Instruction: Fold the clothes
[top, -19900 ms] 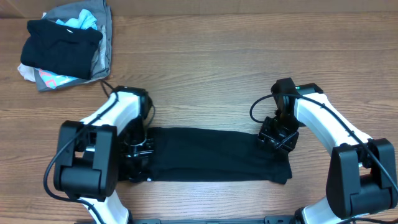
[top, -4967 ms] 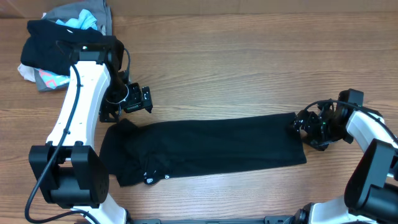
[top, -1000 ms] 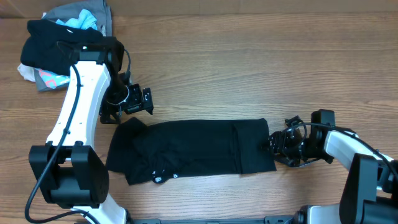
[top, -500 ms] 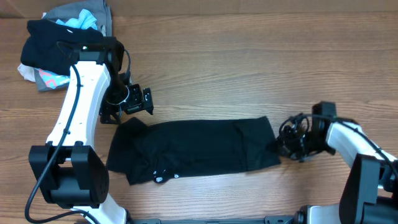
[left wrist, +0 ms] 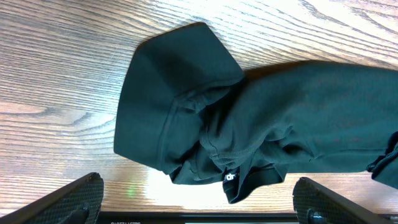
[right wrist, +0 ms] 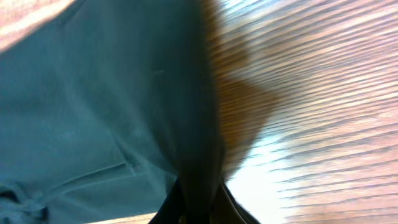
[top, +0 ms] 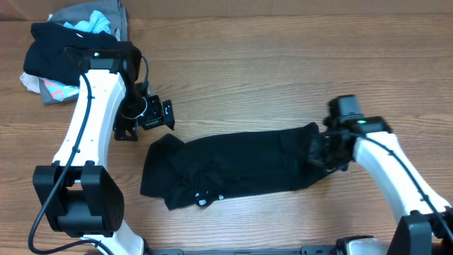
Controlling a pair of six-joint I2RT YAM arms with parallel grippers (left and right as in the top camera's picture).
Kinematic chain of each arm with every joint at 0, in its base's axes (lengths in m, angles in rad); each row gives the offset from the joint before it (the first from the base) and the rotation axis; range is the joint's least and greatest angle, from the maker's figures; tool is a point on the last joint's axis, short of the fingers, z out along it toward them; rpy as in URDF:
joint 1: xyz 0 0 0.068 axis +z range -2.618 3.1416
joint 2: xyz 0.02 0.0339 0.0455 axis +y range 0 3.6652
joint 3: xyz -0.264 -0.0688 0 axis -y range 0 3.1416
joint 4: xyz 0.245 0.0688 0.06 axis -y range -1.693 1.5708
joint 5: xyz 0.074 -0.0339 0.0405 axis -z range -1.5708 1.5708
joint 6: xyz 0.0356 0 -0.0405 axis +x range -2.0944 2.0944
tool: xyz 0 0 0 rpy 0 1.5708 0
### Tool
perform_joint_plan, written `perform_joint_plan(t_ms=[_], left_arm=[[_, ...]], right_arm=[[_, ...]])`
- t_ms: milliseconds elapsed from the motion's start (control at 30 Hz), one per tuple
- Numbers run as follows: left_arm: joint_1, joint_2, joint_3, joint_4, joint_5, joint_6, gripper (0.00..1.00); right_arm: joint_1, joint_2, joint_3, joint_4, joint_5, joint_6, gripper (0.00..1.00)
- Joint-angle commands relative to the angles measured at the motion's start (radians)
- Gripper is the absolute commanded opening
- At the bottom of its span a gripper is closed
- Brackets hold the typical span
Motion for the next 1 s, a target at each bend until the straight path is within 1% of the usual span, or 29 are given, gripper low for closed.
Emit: perform_joint_plan(t_ms=[0,100,167,267,533,600,633,667,700,867,967], left_arm=[[-0.008,0.001,-0.006,-0.003,0.012,0.019,1.0],[-0.008,0.001,-0.006,-0.003,0.012,0.019,1.0],[-0.008,0.001,-0.006,-0.003,0.012,0.019,1.0],[-0.008,0.001,-0.006,-0.006,0.012,0.019,1.0],[-0.008,0.001,-0.006,-0.006,0.012,0.019,1.0],[-0.008,0.001,-0.006,-0.006,0.012,0.019,1.0],[-0.008,0.001,-0.006,-0.006,0.012,0.019,1.0],[-0.008,0.001,-0.006,-0.006,0.012,0.019,1.0],[-0.008,0.001,-0.006,-0.006,0.012,0.019,1.0],[-0.008,0.001,-0.006,-0.006,0.012,0.019,1.0],[-0.008,0.001,-0.006,-0.006,0.012,0.019,1.0]], right_arm=[[0.13,-0.009,0.024,0.021,0.156,0.129,0.04],[0.246,-0.009,0.024,0.05,0.186,0.193,0.04],[0.311,-0.009,0.024,0.075,0.188,0.2,0.04],[0.396,-0.007,0.024,0.084,0.219,0.251,0.04],[0.52,0.046,0.02,0.114,0.216,0.312,0.08],[0.539,0.06,0.019,0.13,0.209,0.325,0.13],[0.545,0.066,0.019,0.138,0.207,0.327,0.17],[0.547,0.067,0.019,0.142,0.207,0.342,0.29],[0.547,0.067,0.019,0.144,0.207,0.356,0.35],[0.547,0.061,0.041,0.146,0.153,0.376,0.34],[0.547,0.044,0.108,0.097,0.124,0.376,0.34]])
